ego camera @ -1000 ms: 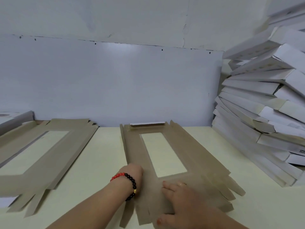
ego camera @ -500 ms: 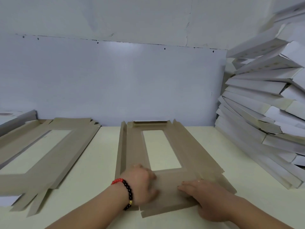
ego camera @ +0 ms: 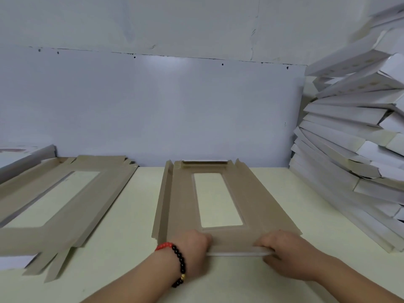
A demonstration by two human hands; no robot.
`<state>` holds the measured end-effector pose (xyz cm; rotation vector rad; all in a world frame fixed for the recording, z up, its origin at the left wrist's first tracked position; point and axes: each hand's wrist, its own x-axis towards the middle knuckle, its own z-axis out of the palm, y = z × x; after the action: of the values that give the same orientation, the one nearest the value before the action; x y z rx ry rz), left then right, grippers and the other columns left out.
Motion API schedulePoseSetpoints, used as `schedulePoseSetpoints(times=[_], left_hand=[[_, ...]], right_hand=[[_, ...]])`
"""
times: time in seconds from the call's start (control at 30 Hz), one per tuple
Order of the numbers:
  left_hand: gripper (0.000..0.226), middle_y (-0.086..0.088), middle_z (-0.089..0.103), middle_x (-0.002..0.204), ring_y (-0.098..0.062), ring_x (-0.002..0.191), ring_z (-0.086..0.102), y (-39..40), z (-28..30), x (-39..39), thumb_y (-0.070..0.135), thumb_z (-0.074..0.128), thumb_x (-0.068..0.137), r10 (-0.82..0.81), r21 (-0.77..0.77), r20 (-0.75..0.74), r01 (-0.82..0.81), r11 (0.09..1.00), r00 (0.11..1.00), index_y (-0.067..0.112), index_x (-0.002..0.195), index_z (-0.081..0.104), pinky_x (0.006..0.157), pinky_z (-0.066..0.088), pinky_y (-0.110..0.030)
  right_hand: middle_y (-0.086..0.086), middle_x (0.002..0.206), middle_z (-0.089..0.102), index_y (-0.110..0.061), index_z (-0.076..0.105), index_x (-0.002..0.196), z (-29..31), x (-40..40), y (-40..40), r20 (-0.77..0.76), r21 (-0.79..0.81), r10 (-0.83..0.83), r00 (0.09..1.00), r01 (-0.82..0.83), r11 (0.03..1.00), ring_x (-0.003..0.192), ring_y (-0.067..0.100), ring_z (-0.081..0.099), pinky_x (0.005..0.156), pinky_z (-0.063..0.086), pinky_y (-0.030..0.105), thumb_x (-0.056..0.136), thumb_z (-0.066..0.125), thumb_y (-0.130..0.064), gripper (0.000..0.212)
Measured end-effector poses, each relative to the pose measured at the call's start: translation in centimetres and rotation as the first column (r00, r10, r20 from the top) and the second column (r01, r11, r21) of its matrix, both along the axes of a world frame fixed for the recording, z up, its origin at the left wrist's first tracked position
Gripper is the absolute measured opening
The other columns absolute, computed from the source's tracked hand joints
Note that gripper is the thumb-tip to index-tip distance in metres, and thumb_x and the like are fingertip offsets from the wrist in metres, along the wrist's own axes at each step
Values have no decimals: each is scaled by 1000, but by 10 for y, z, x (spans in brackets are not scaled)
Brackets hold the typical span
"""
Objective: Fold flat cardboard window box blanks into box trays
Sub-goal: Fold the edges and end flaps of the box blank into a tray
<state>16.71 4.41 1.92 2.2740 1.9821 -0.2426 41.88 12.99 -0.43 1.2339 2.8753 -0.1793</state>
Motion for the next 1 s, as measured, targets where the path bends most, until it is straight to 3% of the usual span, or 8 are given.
schedulePoseSetpoints(times=[0.13,0.3,0.53,0.7,0.77,0.87,0.93,1.0], left_hand=[[18,-6,60,103,-25,95,58,3,2,-19,16,46,88,12,-12,142,-11,1000,990,21,105,50,74,44,-28],[20,1,57,93,-19,85,54,20,-3,-29,14,41,88,75,52,242,-91,995,967,22,101,54,71,40,-23],[14,3,53,84,-19,81,54,40,-19,-26,11,45,85,212,114,180,-234,965,961,20,92,52,66,42,-25],[46,-2,47,131,-24,123,44,47,-36,-21,12,50,87,240,149,176,-267,952,955,21,131,42,94,42,-33],[62,-3,35,144,-28,138,27,48,-42,-18,12,54,84,211,198,151,-238,951,966,22,141,31,111,30,-37],[77,-3,9,159,-31,148,0,48,-48,-2,14,54,84,175,199,154,-204,959,972,21,150,15,120,7,-44],[77,-1,0,162,-29,148,-9,49,-55,11,17,48,87,178,144,201,-209,967,963,20,152,7,120,-1,-46],[72,4,5,161,-26,148,-10,49,-63,17,21,40,88,197,109,268,-233,966,943,20,152,6,119,-1,-45]], right_hand=[[-13,64,52,-37,49,70,6,7,1,-121,-99,-104,987,92,991,61,2,48,57,36,24,82,55,-33,14],[0,83,61,-20,54,83,13,-5,10,-160,-144,-194,968,172,975,74,14,55,69,44,31,84,59,-29,10],[-10,100,57,-33,49,108,18,-23,25,-95,-153,-299,950,283,947,86,9,54,61,38,18,79,64,-37,32],[-3,135,50,-28,35,139,15,-39,24,175,188,-283,943,251,950,118,22,53,97,37,34,83,56,-44,62],[5,146,38,-20,29,146,11,-49,20,304,334,-266,915,159,929,129,25,44,114,19,47,87,56,-34,67],[16,156,18,-6,20,149,3,-75,7,403,386,-190,895,22,922,145,31,18,116,-1,57,88,53,-19,71],[11,157,19,-8,21,150,-10,-96,0,271,287,-95,958,14,958,146,27,14,118,9,48,93,45,-19,63],[2,155,27,-15,24,151,-25,-114,-7,-52,73,-35,998,39,997,145,21,19,118,17,35,97,37,-17,55]])
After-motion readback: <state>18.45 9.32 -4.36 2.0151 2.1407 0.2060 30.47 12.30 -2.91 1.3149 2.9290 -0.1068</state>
